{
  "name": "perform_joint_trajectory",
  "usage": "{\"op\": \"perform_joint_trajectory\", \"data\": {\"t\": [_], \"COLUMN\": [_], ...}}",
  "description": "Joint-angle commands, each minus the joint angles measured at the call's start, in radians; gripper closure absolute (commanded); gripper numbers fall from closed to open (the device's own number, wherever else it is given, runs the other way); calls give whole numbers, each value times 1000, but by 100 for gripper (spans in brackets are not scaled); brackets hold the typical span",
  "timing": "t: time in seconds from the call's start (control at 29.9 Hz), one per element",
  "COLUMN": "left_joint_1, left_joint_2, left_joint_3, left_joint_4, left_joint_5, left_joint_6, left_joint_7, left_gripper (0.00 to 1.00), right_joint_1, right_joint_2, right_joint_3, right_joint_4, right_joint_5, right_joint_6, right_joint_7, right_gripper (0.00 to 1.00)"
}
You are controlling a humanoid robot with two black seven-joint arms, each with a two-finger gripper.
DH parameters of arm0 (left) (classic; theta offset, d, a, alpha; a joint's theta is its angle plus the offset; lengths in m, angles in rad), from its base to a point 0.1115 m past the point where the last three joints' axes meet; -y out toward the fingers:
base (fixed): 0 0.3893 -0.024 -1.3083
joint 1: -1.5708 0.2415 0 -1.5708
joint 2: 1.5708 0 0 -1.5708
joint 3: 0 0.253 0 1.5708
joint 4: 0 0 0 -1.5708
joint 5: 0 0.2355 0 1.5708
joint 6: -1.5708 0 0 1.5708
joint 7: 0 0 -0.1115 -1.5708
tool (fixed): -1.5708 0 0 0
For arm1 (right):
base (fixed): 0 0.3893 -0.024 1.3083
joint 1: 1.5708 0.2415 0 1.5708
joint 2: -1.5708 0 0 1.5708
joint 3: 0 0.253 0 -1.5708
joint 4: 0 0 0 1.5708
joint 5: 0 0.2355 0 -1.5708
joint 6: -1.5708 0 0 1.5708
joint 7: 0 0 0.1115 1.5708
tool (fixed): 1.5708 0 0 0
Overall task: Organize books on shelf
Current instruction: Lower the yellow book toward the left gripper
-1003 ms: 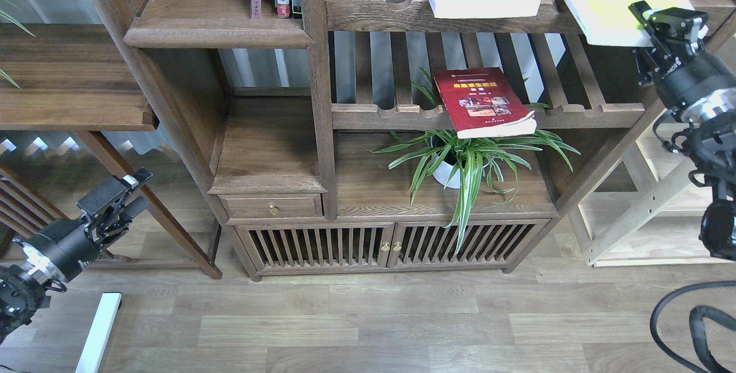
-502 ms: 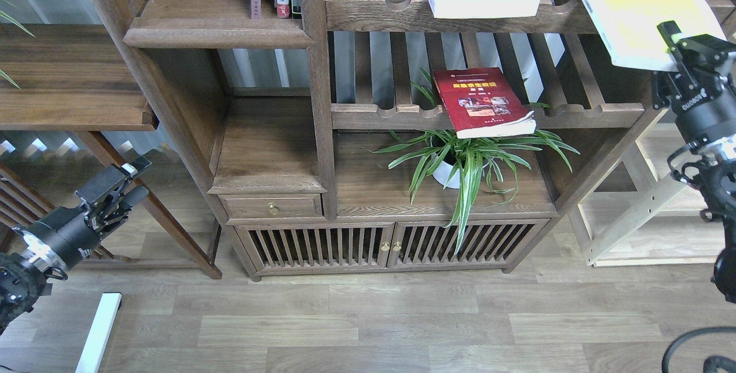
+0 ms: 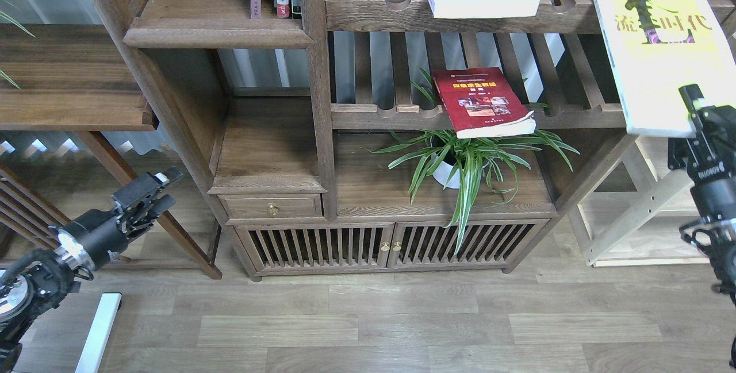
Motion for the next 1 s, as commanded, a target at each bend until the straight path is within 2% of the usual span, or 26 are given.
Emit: {"op": "perform_joint_trajectory", "data": {"t": [0.0,0.33,0.67,0.8,0.97], "left_joint_1": [-17,-29,-29,-31,-29], "left_joint_2": [-13,-45,-76,-68,-59], "left_joint_3": [23,77,257,300,332], "left_joint_4": [11,16,-53,-90,-167], "left_joint_5": [5,8,-6,-29,-90], "left_joint_6": [0,0,0,0,0], "left_joint_7": [0,0,0,0,0], "left_gripper": [1,1,1,1,1], "right_joint_1": [-49,-212,-334,-387,-416], "right_joint_2": [1,16,27,25,33], "right_joint_3": [-1,-14,-66,-133,-312], "right_joint_4": [12,72,96,105,108], "right_joint_5": [42,85,86,85,14], "right_joint_6": [58,58,58,58,58], "right_joint_7": [0,0,0,0,0], "right_gripper": [86,87,87,87,87]}}
